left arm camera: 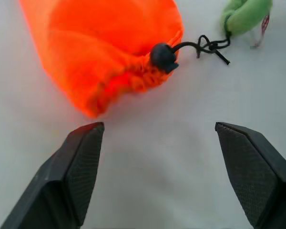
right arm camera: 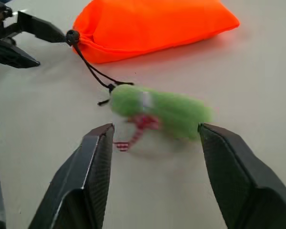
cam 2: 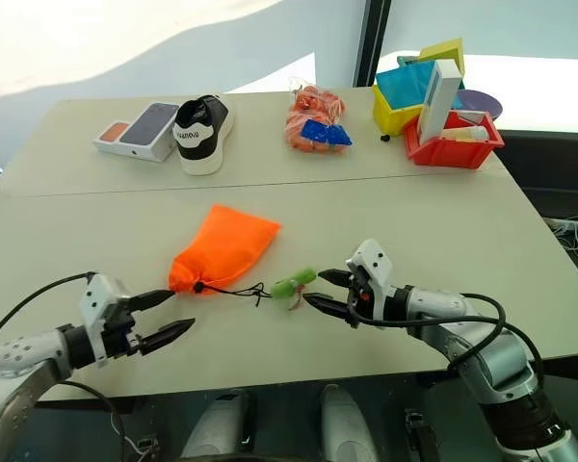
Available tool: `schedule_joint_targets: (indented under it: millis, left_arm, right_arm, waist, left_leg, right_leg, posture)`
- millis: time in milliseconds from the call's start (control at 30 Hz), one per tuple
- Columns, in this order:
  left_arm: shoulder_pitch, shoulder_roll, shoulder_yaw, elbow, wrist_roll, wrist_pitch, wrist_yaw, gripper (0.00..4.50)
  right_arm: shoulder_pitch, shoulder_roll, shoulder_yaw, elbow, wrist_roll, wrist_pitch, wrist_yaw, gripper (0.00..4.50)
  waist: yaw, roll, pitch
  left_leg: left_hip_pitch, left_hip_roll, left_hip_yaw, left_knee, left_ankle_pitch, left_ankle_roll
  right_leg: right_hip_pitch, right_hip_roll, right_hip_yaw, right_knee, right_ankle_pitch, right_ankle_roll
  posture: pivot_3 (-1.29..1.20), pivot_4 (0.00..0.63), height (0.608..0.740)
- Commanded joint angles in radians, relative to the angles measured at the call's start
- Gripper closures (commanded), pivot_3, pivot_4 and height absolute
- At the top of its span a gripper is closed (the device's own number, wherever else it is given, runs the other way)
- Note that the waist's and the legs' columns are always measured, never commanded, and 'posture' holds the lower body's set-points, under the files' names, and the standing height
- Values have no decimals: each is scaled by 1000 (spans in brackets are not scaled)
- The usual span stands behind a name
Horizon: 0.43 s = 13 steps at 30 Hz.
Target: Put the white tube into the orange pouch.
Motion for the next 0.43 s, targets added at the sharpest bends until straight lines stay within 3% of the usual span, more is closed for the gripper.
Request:
schedule_joint_targets:
  millis: [33, 233, 433]
  left_arm:
    - [4, -16, 114, 51, -39, 12, 42, 432]
    - [-67, -105, 220, 258, 59, -138, 205, 432]
    - [-132, -172, 197, 320, 135, -250, 297, 432]
  right_arm:
    - [9, 7, -60, 53, -53, -94, 14, 1471]
    - [-25, 43, -88, 238, -201, -291, -2, 1471]
    - [-62, 114, -85, 331, -254, -403, 5, 1471]
  waist:
    - [1, 0, 0]
    - [2, 0, 0]
    - [3, -1, -1]
  left_leg:
    - [0, 0, 0, 0, 0, 0]
    - [0, -2, 1, 0, 0, 0]
    - [0, -3, 1, 0, 0, 0]
  right_leg:
    - [0, 0, 0, 0, 0, 0]
    - [0, 0, 0, 0, 0, -1]
    - [1, 0, 0, 0, 3, -5]
  posture:
    - [0, 150, 740]
    - [0, 150, 740]
    - [0, 150, 740]
